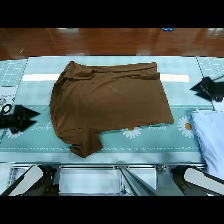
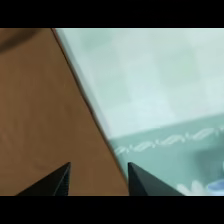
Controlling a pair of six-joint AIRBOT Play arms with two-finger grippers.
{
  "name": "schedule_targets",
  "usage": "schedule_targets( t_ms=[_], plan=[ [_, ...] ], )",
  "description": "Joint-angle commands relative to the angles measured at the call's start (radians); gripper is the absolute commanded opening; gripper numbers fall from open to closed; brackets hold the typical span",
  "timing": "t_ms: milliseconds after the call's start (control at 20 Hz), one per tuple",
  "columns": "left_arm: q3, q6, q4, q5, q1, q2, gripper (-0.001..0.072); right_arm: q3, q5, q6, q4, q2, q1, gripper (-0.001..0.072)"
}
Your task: Fold the shirts.
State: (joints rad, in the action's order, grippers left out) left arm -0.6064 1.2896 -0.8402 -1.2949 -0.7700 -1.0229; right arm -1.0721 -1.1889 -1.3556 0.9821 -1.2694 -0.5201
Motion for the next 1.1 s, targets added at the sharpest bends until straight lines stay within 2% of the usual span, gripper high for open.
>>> schedule_targets(
  t_ms=[0,300,500,750,800,850,900,1050],
  plan=[
    [0.178,-0.036,0.032,0.023,-0.054,0.025,0.0509,0.189,-0.003,0.115,-0.121,0.097,-0.058,0.0415],
    [0.190,-0.040,-0.013,0.006,-0.003,-0.104,0.0509,0.203,-0.030,0.139,-0.128,0.099,-0.058,0.0415],
    [0.190,-0.040,-0.027,0.039,0.017,-0.155,0.0509,0.203,-0.031,0.143,-0.128,0.099,-0.058,0.0414],
    [0.190,-0.039,0.014,0.141,0.165,-0.194,0.0504,0.203,-0.016,0.142,-0.128,0.099,-0.058,0.0414],
    [0.188,-0.040,0.018,0.156,0.205,-0.203,0.0400,0.203,-0.014,0.142,-0.127,0.099,-0.058,0.0414],
    [0.182,-0.043,0.017,0.161,0.237,-0.211,0.0099,0.203,-0.011,0.142,-0.126,0.099,-0.058,0.0414],
    [0.173,-0.052,0.018,0.161,0.252,-0.213,0.0015,0.203,-0.011,0.142,-0.117,0.099,-0.062,0.0414],
    [0.140,-0.059,0.014,0.133,0.251,-0.213,0.0015,0.236,-0.042,0.066,0.023,0.099,-0.064,0.0414]
  ],
)
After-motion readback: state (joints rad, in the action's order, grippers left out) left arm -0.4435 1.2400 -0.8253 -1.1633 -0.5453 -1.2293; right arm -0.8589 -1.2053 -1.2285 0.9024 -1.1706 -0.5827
